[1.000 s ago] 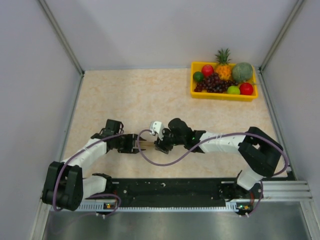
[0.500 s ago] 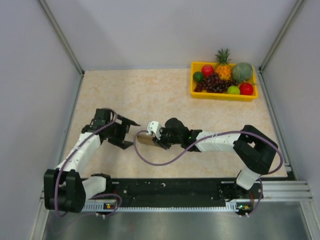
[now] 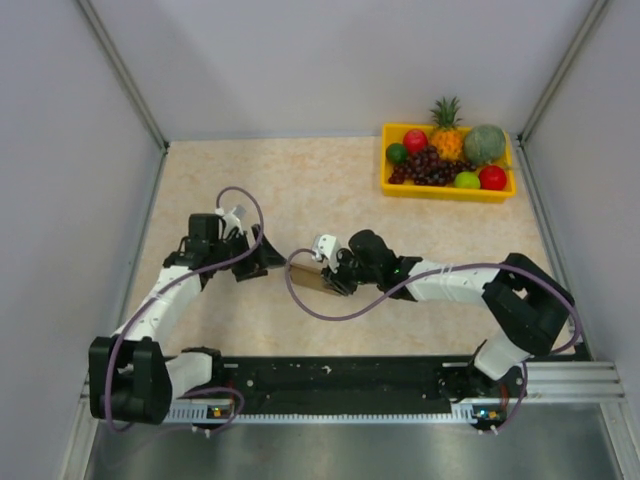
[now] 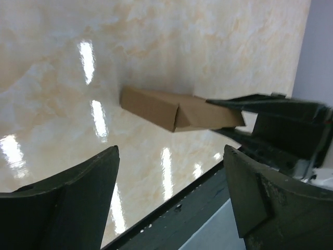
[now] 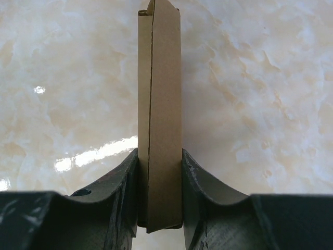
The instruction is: Fold the paper box
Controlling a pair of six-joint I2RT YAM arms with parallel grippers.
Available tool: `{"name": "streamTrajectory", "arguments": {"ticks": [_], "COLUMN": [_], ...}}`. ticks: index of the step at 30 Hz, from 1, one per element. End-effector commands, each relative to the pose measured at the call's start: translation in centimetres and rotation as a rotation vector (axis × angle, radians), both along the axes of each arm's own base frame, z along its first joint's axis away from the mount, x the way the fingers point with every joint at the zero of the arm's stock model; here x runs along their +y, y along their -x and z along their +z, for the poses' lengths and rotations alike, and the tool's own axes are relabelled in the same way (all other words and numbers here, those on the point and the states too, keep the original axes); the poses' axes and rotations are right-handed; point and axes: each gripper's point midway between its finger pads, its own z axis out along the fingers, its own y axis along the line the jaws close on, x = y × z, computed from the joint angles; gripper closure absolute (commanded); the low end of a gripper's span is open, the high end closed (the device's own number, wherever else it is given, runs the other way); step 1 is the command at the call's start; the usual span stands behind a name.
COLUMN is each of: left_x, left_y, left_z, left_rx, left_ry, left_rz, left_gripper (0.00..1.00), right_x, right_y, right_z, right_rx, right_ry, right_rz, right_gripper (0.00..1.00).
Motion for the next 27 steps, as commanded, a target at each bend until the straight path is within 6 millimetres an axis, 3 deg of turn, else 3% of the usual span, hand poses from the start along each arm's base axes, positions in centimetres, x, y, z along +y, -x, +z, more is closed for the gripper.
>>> {"name": "streamTrajectory", "arguments": {"ticks": [1,2,10,18,27], "left_x": [-3.5,-4.0,-4.6,-4.9,-4.7], "left_y": [-0.3,-0.8,-0.4,0.2,-0.1], "left_z": [0.4,1.0,-0.3,-1.9,-3.3], "left_rx": [-0.242,-0.293,-0.101,0.113,0.136], "left_ry": [0.007,0.022,0.162,0.252,0.242], "left_rz": [-0.179,-0.183,-0.100,-0.066,-0.058], "left_gripper": [0.16,0.16,0.06,0.21,0.23], "right_x": [-1.4,-1.4,-1.8,-2.0,-2.0], "right_y": [0.3,0.3,0.1,-0.2,-0.3], "right_z": [-0.1,-0.2,-0.5,-0.7,-1.0], "right_rx": [0.042,0.042,0.035,0.030,0.032], "right_ry": [0.016,0.021,0.039,0.054,0.062], "right_rz": [-0.002,-0.004,-0.014,-0.027,-0.032], "right_gripper": [0.82,0.82,0.84,0.86,0.89]}}
